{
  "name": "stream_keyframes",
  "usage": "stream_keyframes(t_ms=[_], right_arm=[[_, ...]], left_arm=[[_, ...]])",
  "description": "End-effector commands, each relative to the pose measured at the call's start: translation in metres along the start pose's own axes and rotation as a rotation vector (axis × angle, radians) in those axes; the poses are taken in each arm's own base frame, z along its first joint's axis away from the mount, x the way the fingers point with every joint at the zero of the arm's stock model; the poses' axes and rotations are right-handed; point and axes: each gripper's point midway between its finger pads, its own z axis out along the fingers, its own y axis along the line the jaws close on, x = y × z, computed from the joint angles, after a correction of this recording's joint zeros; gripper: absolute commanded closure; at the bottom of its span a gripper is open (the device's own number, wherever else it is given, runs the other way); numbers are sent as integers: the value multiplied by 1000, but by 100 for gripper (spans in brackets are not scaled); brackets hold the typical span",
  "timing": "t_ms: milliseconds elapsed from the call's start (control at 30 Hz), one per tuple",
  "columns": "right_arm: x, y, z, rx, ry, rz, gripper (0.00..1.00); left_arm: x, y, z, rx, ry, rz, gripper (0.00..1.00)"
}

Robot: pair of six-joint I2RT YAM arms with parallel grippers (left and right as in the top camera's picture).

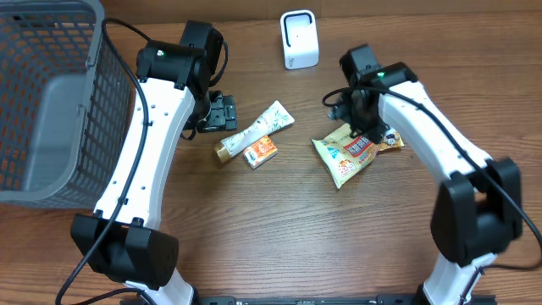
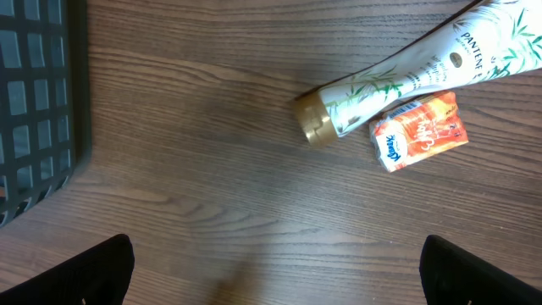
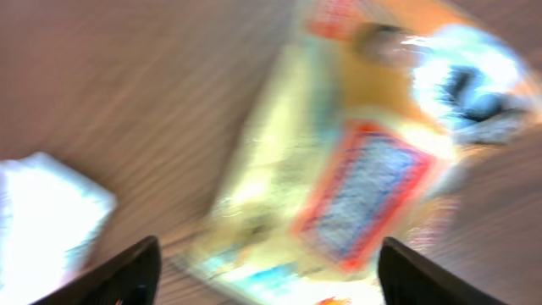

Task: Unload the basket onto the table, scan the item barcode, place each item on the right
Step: 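Grasp the white Pantene tube with the right gripper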

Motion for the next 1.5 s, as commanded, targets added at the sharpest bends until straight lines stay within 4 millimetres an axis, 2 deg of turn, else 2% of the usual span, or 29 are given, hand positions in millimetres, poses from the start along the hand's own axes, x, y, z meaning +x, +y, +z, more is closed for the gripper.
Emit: stream_keyframes(t_ms=[0, 100, 267, 467, 567, 700, 767, 833, 967, 1167, 1267, 1467], right_arm=[[22, 61, -30, -259, 70, -84, 14], [33, 92, -24, -330, 60, -84, 15], [61, 127, 7, -361, 97, -34, 17], [88, 160, 34, -418, 109, -61, 19], [97, 172, 40, -443, 112, -59, 21], [107, 179, 45, -449, 130, -29, 23], [114, 180, 48, -442, 139, -36, 24], [120, 180, 52, -434, 147, -45, 25], [128, 182, 62, -430, 153, -61, 28], [127, 192, 67, -463, 134, -67, 30], [126, 197, 70, -482, 127, -68, 32], [137, 194, 96, -447, 150, -21, 32]], left_arm=[[-2, 1, 2, -14, 0, -6, 0], [-2, 1, 2, -14, 0, -6, 0], [-2, 1, 2, -14, 0, -6, 0], [-2, 1, 2, -14, 0, -6, 0], [-4, -2, 2, 0, -6, -20, 0], [-13, -14, 2, 66, -37, -21, 0], [-13, -10, 2, 41, -43, 27, 0], [-17, -2, 3, 28, -49, 7, 0], [-22, 23, 8, 67, -15, -141, 0], [-26, 58, 14, 224, 55, -326, 0], [-26, 74, 16, 227, 66, -374, 0], [-26, 82, 17, 210, 59, -345, 0]])
